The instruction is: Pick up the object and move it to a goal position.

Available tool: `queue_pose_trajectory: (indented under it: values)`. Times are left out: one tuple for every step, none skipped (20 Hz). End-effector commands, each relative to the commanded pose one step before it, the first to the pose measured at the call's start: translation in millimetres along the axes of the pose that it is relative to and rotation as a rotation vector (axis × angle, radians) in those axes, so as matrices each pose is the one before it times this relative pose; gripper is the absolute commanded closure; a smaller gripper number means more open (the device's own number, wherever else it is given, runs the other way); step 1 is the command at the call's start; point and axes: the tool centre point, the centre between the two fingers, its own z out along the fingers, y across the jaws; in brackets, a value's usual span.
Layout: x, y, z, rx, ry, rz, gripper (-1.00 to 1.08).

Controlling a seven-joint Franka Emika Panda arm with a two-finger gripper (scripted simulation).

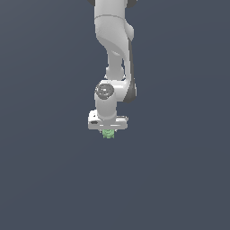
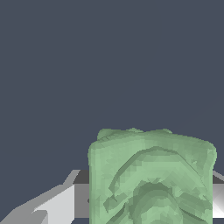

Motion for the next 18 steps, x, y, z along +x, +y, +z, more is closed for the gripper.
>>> queue_pose_trajectory:
  values:
    - [-0.10,-0.14,0.90,0.00007,-0.00061,-0.00022,1.08]
    - [0.00,0.00,0.00,0.00000,0.00000,0.00000,1.08]
    - [0.00,0.00,0.00,0.00000,0.00000,0.00000,1.08]
    - [0.00,0.00,0.00,0.00000,0.00000,0.00000,1.08]
    - [0.00,0.00,0.00,0.00000,0.00000,0.00000,1.08]
    - [0.00,0.00,0.00,0.00000,0.00000,0.00000,1.08]
    - [0.01,0.03,-0.92,0.00002,0.00069,-0.00002,1.08]
    - [0.26,-0.16,-0.08,-0.00014,0.00063,0.00023,1.08]
    - [0.73,-0.39,-0.62,-0.00051,0.00258,0.00084,1.08]
    - [1.23,-0.69,-0.91,-0.00081,0.00409,0.00132,1.08]
    - [1.73,-0.96,-1.29,-0.00114,0.00574,0.00185,1.08]
    - [2.21,-1.23,-1.64,-0.00146,0.00733,0.00237,1.08]
    - [2.68,-1.49,-2.01,-0.00179,0.00892,0.00288,1.08]
    - [3.14,-1.74,-2.36,-0.00210,0.01045,0.00337,1.08]
    - [3.58,-1.99,-2.69,-0.00241,0.01192,0.00384,1.08]
    - [4.01,-2.22,-3.02,-0.00270,0.01335,0.00430,1.08]
    - [4.42,-2.45,-3.33,-0.00298,0.01471,0.00473,1.08]
    - [4.81,-2.66,-3.63,-0.00324,0.01601,0.00513,1.08]
